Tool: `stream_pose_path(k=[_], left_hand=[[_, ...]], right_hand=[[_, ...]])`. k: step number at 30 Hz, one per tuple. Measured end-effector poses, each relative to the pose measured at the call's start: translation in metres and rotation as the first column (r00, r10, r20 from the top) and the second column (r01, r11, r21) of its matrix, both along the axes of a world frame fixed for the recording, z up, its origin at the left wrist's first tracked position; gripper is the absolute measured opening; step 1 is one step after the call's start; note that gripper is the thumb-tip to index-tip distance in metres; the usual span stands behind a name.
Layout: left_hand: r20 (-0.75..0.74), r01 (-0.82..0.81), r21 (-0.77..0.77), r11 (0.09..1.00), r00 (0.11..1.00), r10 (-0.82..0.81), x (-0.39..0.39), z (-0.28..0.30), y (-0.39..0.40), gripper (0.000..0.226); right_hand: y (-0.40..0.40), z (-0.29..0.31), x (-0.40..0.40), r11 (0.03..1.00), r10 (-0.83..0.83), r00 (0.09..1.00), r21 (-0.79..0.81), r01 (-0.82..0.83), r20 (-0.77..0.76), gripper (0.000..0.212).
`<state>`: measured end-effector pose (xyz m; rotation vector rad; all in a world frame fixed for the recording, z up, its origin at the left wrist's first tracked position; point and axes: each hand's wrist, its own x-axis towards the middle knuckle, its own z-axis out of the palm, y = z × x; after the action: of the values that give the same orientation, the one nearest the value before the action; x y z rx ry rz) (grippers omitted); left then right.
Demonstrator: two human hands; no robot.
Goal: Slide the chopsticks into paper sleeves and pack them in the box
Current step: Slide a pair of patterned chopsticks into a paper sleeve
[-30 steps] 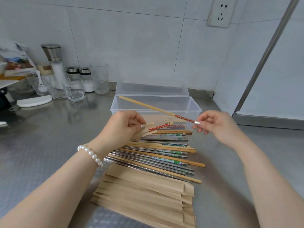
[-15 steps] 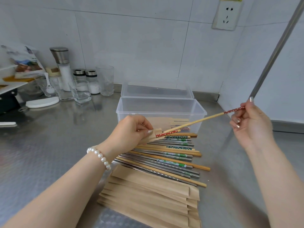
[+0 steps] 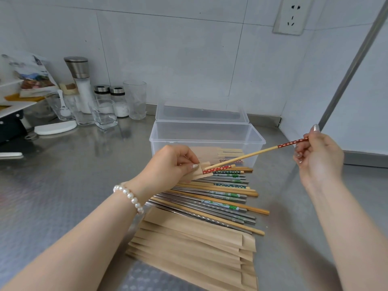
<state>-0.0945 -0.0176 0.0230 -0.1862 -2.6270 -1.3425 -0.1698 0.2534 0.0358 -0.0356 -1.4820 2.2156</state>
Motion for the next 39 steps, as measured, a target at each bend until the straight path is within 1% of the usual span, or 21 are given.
stream_pose_path(k=[6,9,16,22,24,26,28,30,32,34,37,39], left_hand=[[-0.014,-0.005,-0.051,0.999,1.000,0.005,-0.001,-0.001,0.000,0.014],[-0.015,-0.016,-0.031,0.999,1.000,0.016,-0.002,-0.001,-0.001,0.013],[-0.036,-0.059,-0.038,0.998,0.998,0.058,-0.004,-0.002,-0.001,0.011],[-0.041,-0.072,-0.041,0.997,0.997,0.071,-0.005,-0.003,-0.001,0.009],[-0.035,-0.060,-0.033,0.998,0.998,0.058,-0.004,-0.002,0.000,0.011],[-0.023,-0.034,-0.012,0.999,0.999,0.034,-0.003,-0.001,0.001,0.014],[-0.022,-0.020,-0.003,1.000,1.000,0.020,-0.002,0.000,0.002,0.016],[-0.029,-0.017,-0.007,1.000,0.999,0.016,-0.001,0.000,0.001,0.016],[-0.030,-0.015,-0.010,1.000,0.999,0.015,-0.001,0.000,0.001,0.015],[-0.029,-0.014,-0.012,1.000,0.999,0.014,-0.001,0.000,0.001,0.013],[-0.031,-0.014,-0.018,1.000,0.999,0.013,-0.001,0.000,0.002,0.014],[-0.031,-0.010,-0.017,1.000,0.999,0.009,-0.001,0.000,0.002,0.015]], right_hand=[[-0.003,0.000,0.001,0.999,0.034,0.999,0.035,-0.034,0.007,0.026],[0.000,0.000,0.001,1.000,0.016,1.000,0.013,-0.016,0.011,0.026],[-0.001,0.004,0.004,1.000,-0.031,0.998,0.000,0.031,-0.046,0.027],[-0.005,0.002,0.004,1.000,0.002,1.000,0.024,-0.002,-0.006,0.029],[-0.006,0.001,0.004,0.998,0.040,0.999,0.052,-0.042,0.037,0.028],[-0.008,-0.003,0.002,0.985,0.104,0.988,0.122,-0.118,0.114,0.027],[-0.012,-0.009,0.002,0.952,0.170,0.969,0.225,-0.209,0.182,0.025],[-0.020,-0.014,0.003,0.892,0.191,0.959,0.372,-0.258,0.209,0.025],[-0.029,-0.017,0.007,0.799,0.177,0.965,0.545,-0.256,0.194,0.029],[-0.036,-0.019,0.010,0.702,0.189,0.968,0.667,-0.250,0.165,0.034],[-0.044,-0.021,0.014,0.607,0.234,0.960,0.748,-0.268,0.153,0.036],[-0.045,-0.022,0.015,0.575,0.249,0.956,0.771,-0.275,0.155,0.035]])
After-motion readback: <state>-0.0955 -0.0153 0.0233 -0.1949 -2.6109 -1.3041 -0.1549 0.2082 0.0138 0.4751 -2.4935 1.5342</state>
